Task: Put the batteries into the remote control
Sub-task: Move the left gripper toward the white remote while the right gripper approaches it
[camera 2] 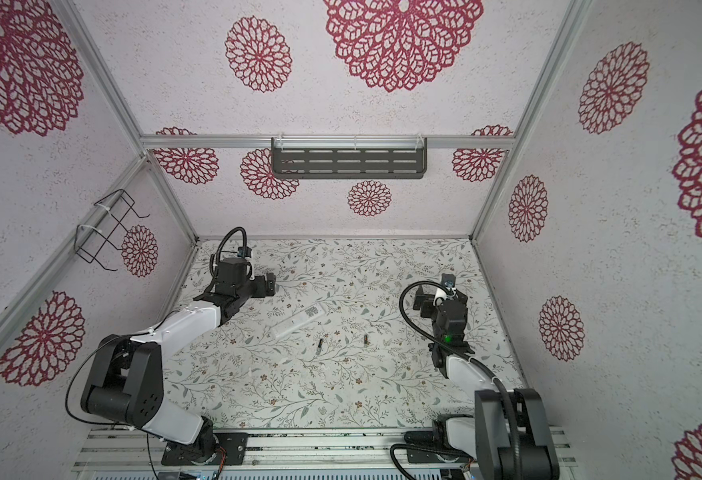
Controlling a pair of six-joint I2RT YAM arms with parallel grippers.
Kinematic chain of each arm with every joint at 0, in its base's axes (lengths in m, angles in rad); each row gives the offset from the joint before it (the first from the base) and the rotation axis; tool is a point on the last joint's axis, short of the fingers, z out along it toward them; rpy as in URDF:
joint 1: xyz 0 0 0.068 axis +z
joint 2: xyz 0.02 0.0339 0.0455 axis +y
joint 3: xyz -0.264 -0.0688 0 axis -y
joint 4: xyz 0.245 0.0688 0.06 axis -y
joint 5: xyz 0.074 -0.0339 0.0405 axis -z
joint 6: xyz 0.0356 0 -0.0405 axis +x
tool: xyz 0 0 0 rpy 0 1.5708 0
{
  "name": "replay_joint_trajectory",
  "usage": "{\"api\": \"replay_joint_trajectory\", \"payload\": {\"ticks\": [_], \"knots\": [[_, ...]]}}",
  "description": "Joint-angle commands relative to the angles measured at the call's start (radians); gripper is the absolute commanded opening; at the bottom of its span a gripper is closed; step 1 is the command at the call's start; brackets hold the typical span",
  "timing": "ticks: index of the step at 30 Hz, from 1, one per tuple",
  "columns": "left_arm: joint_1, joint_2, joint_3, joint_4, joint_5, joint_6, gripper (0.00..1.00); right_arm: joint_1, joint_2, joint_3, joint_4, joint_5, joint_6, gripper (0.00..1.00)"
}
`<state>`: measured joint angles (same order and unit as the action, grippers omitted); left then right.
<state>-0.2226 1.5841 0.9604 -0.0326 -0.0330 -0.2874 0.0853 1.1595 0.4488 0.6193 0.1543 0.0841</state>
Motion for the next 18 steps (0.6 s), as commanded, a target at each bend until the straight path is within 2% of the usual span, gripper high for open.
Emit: {"api": "replay_joint_trajectory", "payload": {"ticks": [1, 3, 9, 13, 18], "knots": [[-0.011, 0.031, 0.016, -0.048, 0.214, -0.092, 0.97, 0.020, -0.085, 0.073, -0.313, -0.037, 0.116, 0.99], [-0.038, 0.051, 0.017, -0.060, 0.253, -0.107, 0.97, 0.042, -0.119, 0.109, -0.410, -0.086, 0.147, 0.99], [-0.090, 0.073, -0.046, -0.067, 0.264, -0.158, 0.97, 0.157, -0.107, 0.219, -0.635, -0.167, 0.188, 0.99], [-0.107, 0.056, -0.104, -0.058, 0.259, -0.180, 0.97, 0.233, -0.050, 0.278, -0.710, -0.225, 0.206, 0.99], [-0.137, 0.031, -0.166, -0.084, 0.255, -0.188, 0.97, 0.328, 0.092, 0.354, -0.738, -0.303, 0.253, 0.99]]}}
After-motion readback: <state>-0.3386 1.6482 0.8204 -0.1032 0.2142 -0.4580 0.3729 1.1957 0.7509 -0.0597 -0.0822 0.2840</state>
